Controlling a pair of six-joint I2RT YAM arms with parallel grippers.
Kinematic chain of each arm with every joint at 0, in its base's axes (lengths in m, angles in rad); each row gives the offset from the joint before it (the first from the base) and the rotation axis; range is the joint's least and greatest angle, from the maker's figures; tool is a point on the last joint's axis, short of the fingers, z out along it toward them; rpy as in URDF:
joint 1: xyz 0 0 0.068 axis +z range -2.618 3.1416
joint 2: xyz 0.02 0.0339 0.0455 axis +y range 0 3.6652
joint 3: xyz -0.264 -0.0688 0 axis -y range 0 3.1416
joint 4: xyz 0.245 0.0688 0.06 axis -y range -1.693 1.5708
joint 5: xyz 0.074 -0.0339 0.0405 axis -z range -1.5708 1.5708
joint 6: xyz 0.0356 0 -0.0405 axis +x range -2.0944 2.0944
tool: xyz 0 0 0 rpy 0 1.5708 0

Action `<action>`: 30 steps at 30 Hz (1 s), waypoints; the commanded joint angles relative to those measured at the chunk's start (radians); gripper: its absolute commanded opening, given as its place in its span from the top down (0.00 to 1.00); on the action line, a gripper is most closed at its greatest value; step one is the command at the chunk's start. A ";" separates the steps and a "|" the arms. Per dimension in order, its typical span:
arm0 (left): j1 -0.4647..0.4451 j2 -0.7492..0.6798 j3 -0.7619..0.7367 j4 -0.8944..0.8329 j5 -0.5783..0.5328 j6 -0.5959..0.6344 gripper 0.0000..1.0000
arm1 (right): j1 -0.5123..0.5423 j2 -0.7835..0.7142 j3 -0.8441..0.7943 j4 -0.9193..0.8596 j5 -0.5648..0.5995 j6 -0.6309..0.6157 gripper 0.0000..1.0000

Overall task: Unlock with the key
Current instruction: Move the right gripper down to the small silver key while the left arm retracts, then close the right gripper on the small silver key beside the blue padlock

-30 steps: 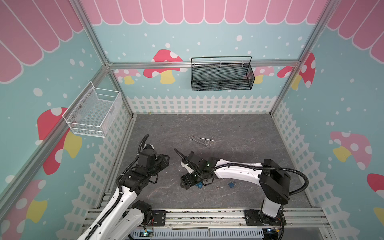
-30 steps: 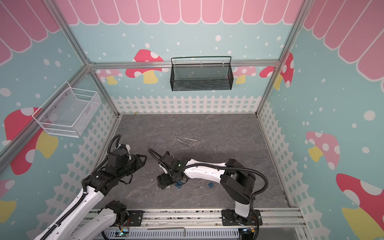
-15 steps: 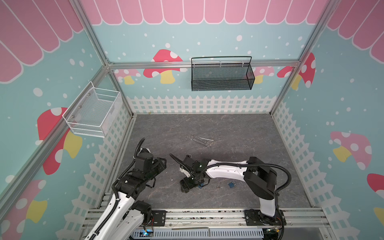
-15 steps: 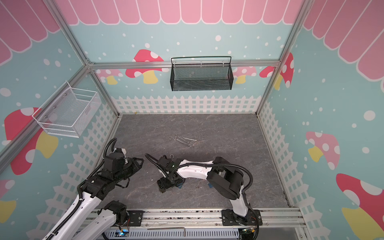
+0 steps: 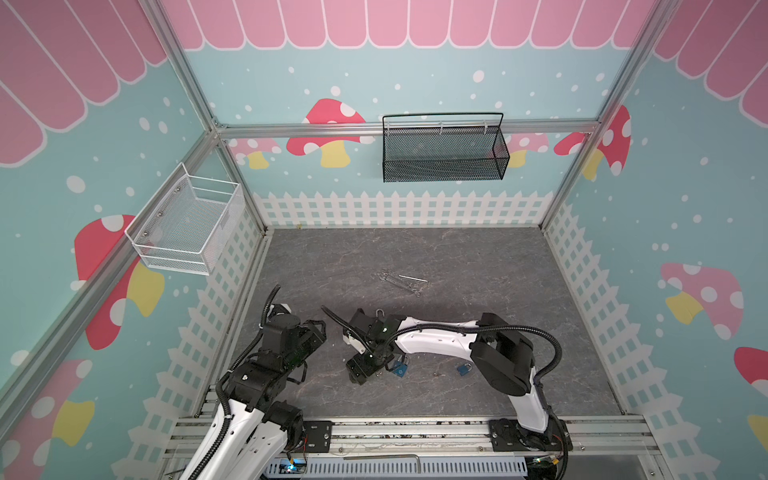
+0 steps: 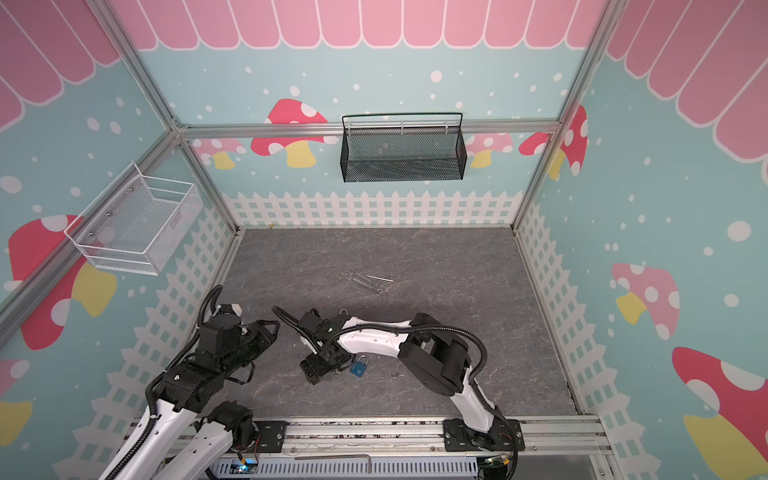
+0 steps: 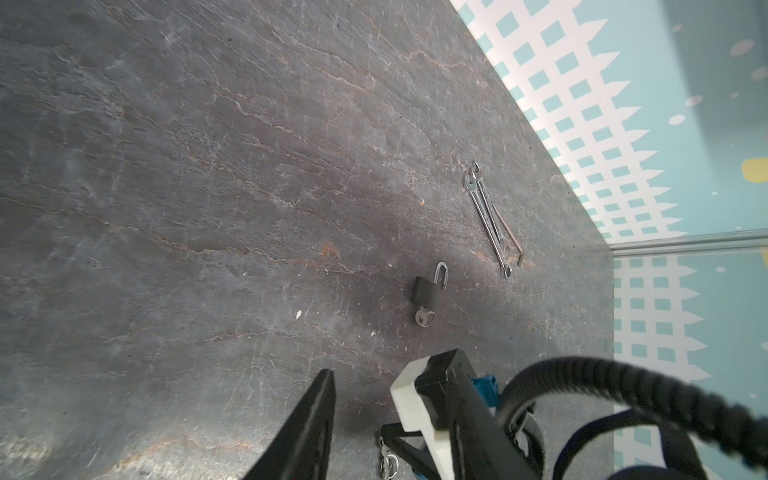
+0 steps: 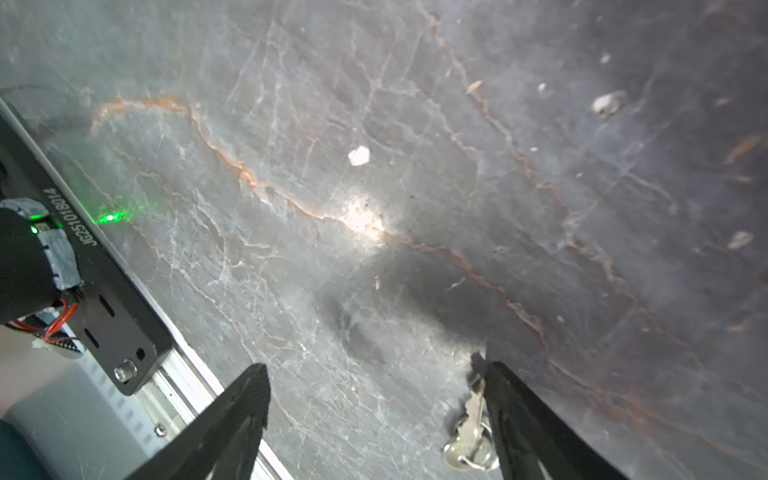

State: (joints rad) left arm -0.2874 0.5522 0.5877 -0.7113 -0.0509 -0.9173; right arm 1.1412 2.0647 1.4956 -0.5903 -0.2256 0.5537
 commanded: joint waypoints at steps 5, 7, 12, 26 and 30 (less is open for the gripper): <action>0.008 0.018 -0.002 -0.023 0.002 -0.020 0.57 | -0.021 -0.103 -0.034 -0.079 0.068 -0.064 0.18; 0.008 0.027 0.002 -0.018 0.010 -0.015 0.57 | -0.029 -0.121 -0.059 -0.082 0.070 -0.061 0.19; 0.008 0.042 -0.009 0.010 0.040 -0.017 0.57 | -0.055 -0.155 -0.116 -0.066 0.062 -0.042 0.26; 0.005 0.066 -0.050 0.069 0.127 -0.020 0.59 | -0.058 -0.108 -0.163 -0.016 0.001 -0.018 0.60; 0.005 0.072 -0.055 0.075 0.136 -0.021 0.59 | -0.058 -0.101 -0.166 -0.011 0.008 -0.019 0.64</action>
State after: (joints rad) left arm -0.2836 0.6212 0.5476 -0.6537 0.0696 -0.9321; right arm 1.0805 1.9404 1.3418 -0.6079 -0.2165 0.5323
